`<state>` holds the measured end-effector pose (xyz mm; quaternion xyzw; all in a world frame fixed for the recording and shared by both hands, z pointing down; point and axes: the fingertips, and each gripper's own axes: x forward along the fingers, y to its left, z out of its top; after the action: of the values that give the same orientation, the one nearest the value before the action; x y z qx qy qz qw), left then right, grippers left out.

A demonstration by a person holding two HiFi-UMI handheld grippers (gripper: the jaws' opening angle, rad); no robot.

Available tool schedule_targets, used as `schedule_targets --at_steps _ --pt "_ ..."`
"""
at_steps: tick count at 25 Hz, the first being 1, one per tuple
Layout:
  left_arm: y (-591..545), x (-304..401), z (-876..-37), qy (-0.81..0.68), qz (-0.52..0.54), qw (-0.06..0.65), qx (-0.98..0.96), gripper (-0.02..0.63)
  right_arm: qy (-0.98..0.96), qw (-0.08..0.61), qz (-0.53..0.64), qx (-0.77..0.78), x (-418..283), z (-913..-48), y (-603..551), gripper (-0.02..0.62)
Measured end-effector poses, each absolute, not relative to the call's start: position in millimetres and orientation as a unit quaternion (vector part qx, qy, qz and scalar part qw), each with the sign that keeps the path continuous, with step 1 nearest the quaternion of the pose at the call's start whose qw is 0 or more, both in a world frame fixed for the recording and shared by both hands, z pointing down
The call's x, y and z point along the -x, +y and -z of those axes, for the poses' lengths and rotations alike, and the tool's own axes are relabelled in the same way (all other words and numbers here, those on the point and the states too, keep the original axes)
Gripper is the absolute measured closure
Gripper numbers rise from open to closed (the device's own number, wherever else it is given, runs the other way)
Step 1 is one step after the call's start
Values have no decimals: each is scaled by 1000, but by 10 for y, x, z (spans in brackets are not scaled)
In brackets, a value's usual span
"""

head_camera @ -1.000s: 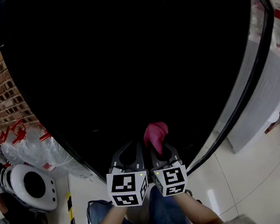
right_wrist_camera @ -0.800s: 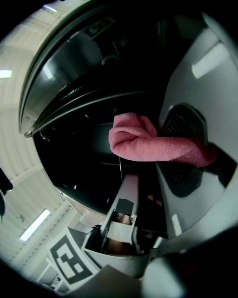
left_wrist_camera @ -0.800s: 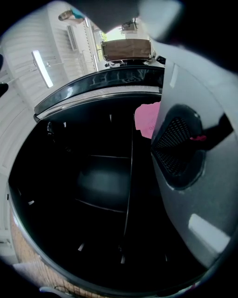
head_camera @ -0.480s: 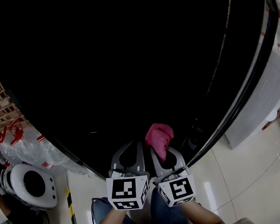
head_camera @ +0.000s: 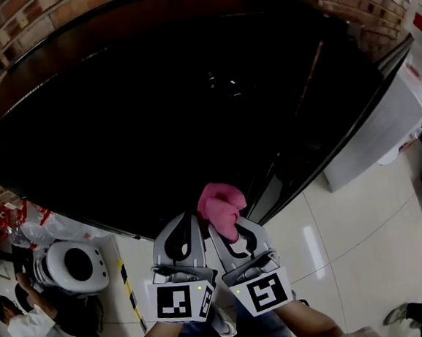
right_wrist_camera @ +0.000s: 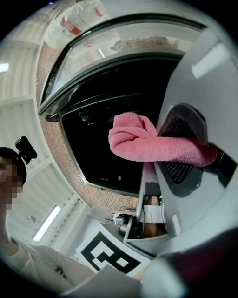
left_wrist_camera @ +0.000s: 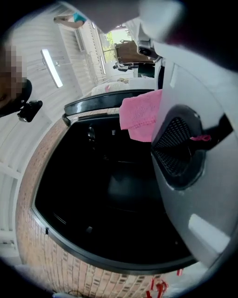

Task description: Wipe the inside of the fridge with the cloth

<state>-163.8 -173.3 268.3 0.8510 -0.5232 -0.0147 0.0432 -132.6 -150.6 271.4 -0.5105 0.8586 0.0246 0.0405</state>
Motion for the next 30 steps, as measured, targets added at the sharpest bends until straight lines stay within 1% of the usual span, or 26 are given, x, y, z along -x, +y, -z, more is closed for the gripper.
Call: schedule_targets --at_steps 4,7,15,20,23,30 --pt "-1501 1540 -2041 -522 14 37 -852 591 858 42 -11 511 1250 -2078 -1319 533" --pt "-1354 1562 -1645 -522 10 48 -852 591 858 36 -5 512 1239 -1673 -1167 534" --pt "-1083 1437 -886 -498 16 77 -863 591 849 25 -18 528 1099 -856 -955 534" --pt "-1037 1263 -566 -495 24 68 -866 591 844 37 -52 533 809 -444 -961 533" --pt "-1016 1046 -457 -501 26 61 -863 591 847 41 -66 527 542 -324 -996 533" --pt "-1039 459 -526 -564 21 67 -823 591 893 52 -76 441 -11 -257 -1034 534"
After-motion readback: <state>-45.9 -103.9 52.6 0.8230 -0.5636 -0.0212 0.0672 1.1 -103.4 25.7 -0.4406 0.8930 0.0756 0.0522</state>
